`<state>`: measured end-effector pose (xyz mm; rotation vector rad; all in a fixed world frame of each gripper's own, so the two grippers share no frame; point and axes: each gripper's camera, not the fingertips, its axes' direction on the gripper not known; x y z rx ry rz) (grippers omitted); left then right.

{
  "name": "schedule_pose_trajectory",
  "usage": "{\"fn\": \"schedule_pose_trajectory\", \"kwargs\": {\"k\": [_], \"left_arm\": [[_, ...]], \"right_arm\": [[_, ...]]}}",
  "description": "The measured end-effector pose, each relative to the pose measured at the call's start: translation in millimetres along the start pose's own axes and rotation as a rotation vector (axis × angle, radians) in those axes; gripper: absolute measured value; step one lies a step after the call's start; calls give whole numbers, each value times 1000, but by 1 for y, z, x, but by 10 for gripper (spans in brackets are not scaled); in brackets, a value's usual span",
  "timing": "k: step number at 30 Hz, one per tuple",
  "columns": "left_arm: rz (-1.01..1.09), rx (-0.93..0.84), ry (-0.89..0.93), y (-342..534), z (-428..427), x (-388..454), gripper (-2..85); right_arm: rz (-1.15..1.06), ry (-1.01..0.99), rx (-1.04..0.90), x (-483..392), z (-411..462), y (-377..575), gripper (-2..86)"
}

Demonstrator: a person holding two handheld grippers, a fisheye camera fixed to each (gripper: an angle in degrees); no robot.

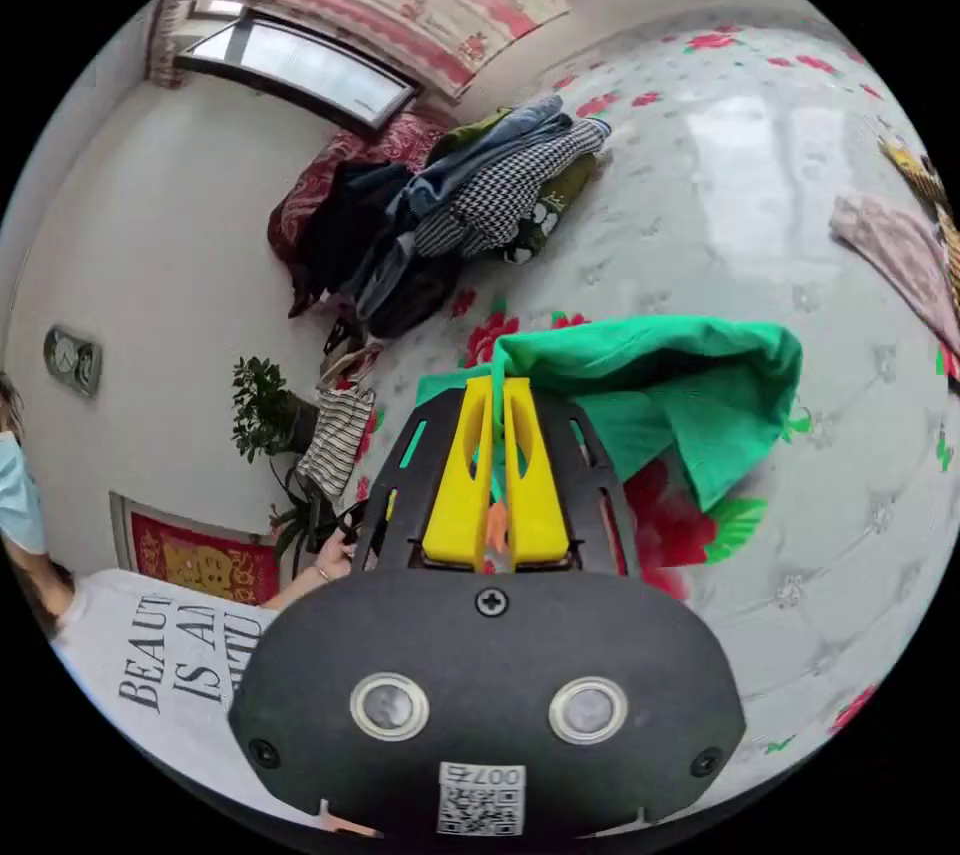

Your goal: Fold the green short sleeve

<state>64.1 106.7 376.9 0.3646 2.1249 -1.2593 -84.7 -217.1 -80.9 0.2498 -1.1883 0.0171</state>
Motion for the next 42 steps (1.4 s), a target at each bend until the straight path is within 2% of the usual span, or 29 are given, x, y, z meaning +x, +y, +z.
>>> {"fn": "schedule_pose_trajectory", "kwargs": {"k": [2, 5, 8, 11, 16, 19, 23, 26, 29, 33, 37, 42], "left_arm": [[9, 8, 16, 2, -7, -5, 123], [-2, 44, 62, 9, -19, -15, 124], [-40, 84, 116, 19, -30, -31, 122], [-71, 88, 134, 27, -38, -48, 123], [-70, 104, 202, 33, -44, -63, 136], [-26, 109, 264, 27, -39, -62, 160], [46, 75, 305, 11, -23, -47, 190], [46, 31, 273, -1, -8, -37, 171], [-22, -13, 180, -11, 4, -35, 92], [10, 4, 231, -23, 2, -21, 69], [57, 61, 311, -73, -31, 8, 63], [274, 205, 245, -155, -125, 77, 61]], "right_arm": [[-266, -29, -127, -80, 55, -20, 0], [-514, -72, -300, -158, 144, -10, 4], [-580, -140, -507, -186, 236, 16, 16], [-509, -157, -610, -176, 283, 34, 33], [-316, -142, -504, -108, 254, 26, 53], [-79, -74, -371, -38, 214, 15, 63], [236, -96, -229, 41, 182, 22, 79], [345, -140, -269, 66, 199, 31, 86], [381, -171, -278, 69, 220, 32, 80], [405, -215, -314, 57, 241, 19, 57], [299, -341, -285, 5, 262, -26, 33], [56, -493, -223, -116, 302, -99, 18]]}}
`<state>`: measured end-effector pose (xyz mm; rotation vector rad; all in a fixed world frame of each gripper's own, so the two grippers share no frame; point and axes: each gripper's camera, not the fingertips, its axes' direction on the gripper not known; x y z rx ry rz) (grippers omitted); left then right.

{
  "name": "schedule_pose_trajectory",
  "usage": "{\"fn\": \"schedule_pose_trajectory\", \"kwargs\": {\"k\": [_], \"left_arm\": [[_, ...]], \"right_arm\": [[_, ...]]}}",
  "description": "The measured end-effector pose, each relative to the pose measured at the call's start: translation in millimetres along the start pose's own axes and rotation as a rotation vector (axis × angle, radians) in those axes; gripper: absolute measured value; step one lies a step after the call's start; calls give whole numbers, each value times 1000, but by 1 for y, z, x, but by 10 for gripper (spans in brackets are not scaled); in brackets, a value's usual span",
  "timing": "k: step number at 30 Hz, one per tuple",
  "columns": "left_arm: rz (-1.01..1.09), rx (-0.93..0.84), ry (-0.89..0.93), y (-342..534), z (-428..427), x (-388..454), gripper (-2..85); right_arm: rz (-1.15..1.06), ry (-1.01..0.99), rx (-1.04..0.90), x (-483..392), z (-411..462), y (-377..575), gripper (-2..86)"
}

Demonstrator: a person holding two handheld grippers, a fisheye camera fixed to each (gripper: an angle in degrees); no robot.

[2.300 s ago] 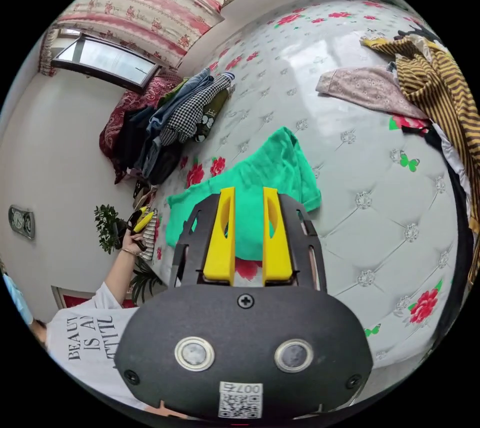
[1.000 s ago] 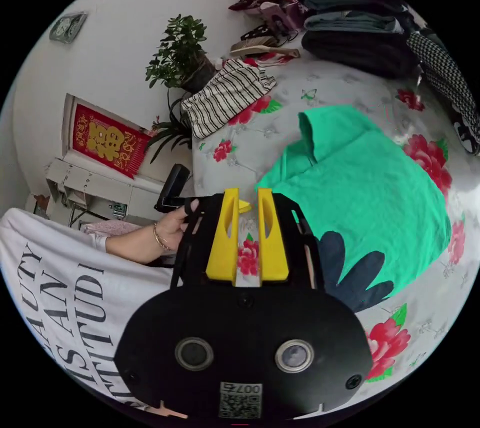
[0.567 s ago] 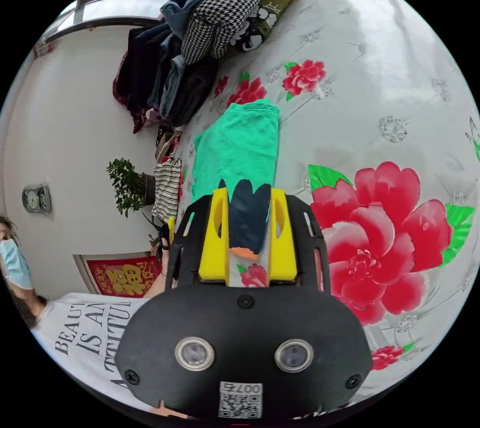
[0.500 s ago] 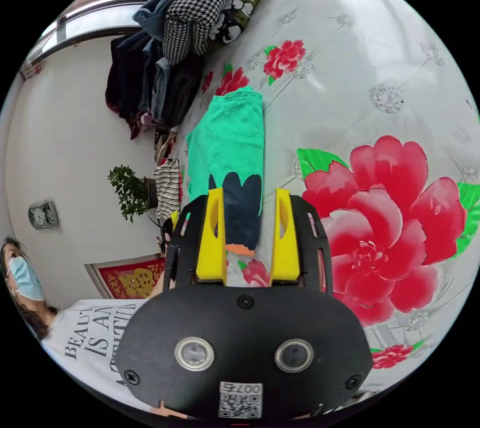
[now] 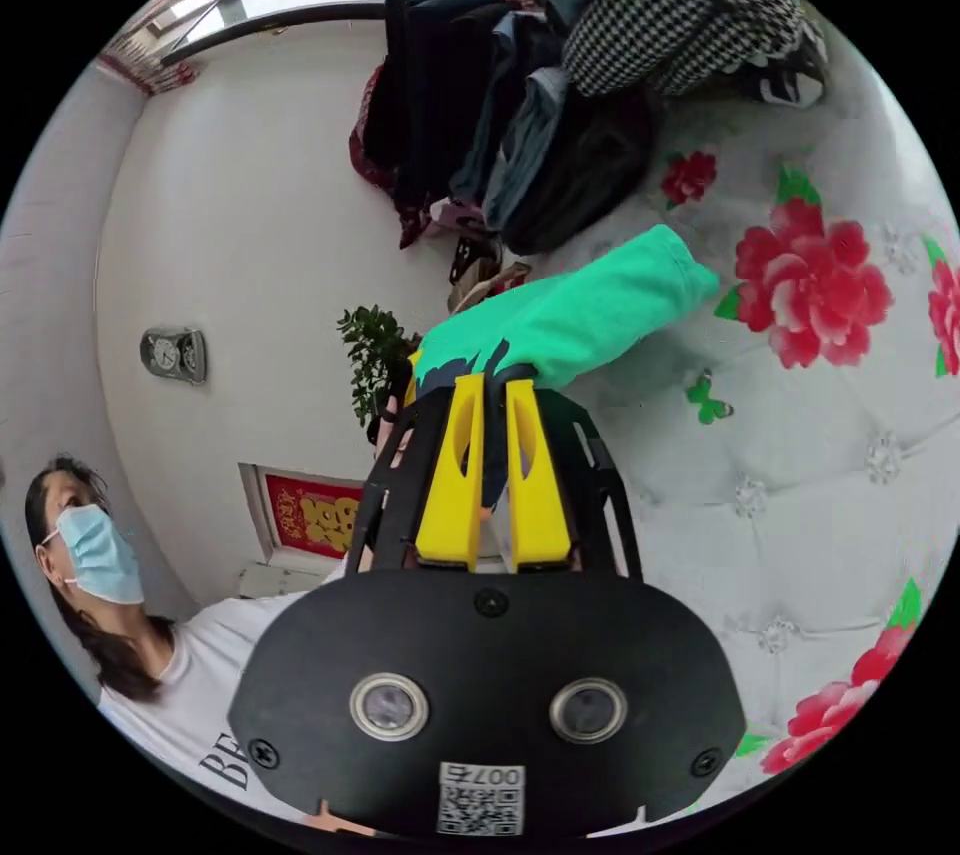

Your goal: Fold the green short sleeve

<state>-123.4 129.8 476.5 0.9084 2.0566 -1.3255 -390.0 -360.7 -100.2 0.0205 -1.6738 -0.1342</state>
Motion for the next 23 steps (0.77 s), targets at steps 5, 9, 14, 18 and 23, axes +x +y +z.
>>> {"fn": "schedule_pose_trajectory", "kwargs": {"k": [5, 9, 14, 18, 23], "left_arm": [[160, 168, -150, -41, -121, 60, 62], [52, 243, -514, 3, -190, 51, 72], [-198, 270, -772, 139, -212, 3, 84], [-174, 72, -828, 221, -138, 8, 75], [199, -497, -776, 279, 66, 75, 61]], "right_arm": [[-222, -68, -76, -97, 119, -30, 23], [-240, -27, -276, -108, 218, -5, 40], [-340, 285, -583, -57, 263, 91, 52], [-292, 558, -694, 2, 206, 171, 56], [-137, 936, -625, 38, 67, 279, 59]]}}
